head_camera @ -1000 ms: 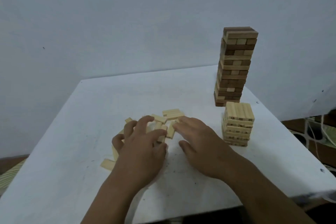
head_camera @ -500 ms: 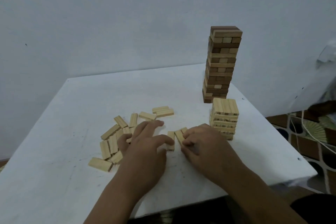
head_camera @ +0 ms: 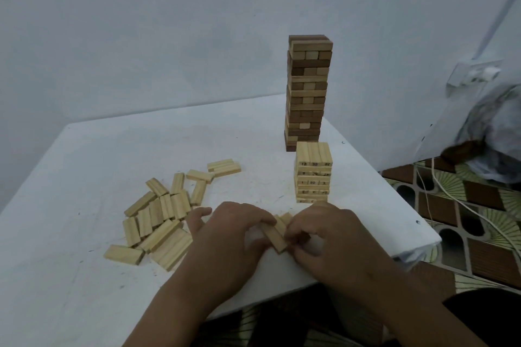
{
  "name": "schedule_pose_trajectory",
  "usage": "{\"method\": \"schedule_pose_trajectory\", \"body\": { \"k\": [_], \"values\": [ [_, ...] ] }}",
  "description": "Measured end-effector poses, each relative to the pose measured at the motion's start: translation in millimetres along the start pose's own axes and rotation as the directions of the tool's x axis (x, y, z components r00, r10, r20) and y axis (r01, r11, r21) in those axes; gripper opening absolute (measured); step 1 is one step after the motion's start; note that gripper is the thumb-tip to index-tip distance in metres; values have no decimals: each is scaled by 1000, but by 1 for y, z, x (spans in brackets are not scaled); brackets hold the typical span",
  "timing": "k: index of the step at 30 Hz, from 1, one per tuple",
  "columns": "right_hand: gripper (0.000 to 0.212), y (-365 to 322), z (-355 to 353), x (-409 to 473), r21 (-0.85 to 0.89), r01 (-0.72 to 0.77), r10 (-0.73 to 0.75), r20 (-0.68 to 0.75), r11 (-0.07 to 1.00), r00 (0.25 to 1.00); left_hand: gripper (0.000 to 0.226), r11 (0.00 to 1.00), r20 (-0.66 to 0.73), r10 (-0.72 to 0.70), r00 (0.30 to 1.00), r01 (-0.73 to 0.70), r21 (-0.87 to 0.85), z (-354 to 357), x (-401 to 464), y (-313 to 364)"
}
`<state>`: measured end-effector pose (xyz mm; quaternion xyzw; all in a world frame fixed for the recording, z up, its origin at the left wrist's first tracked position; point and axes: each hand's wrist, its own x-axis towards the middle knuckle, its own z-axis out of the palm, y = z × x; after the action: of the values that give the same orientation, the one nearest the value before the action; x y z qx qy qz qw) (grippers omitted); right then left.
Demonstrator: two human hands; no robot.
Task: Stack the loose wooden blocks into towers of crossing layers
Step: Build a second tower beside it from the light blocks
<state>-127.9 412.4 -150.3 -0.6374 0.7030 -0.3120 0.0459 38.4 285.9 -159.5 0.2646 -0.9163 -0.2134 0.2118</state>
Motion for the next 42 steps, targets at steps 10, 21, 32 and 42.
{"method": "schedule_pose_trajectory", "body": {
  "k": [10, 21, 32, 42],
  "values": [
    [16, 12, 2, 6, 44, -59, 57, 44, 997, 997, 25, 1000, 6, -15, 1000, 15, -9, 4, 3, -9],
    [19, 12, 1, 9, 62, -56, 52, 68, 997, 996, 25, 999, -9, -26, 1000, 26, 30, 4, 4, -8],
    [43, -10, 13, 6, 80, -122, 122, 8, 989, 992, 20, 999, 4, -23, 1000, 23, 23, 3, 3, -6],
    [47, 3, -3, 4, 239, -89, 74, 70, 967, 995, 20, 999, 99, 21, 995, -16, -52, -3, 2, -5]
  ]
}}
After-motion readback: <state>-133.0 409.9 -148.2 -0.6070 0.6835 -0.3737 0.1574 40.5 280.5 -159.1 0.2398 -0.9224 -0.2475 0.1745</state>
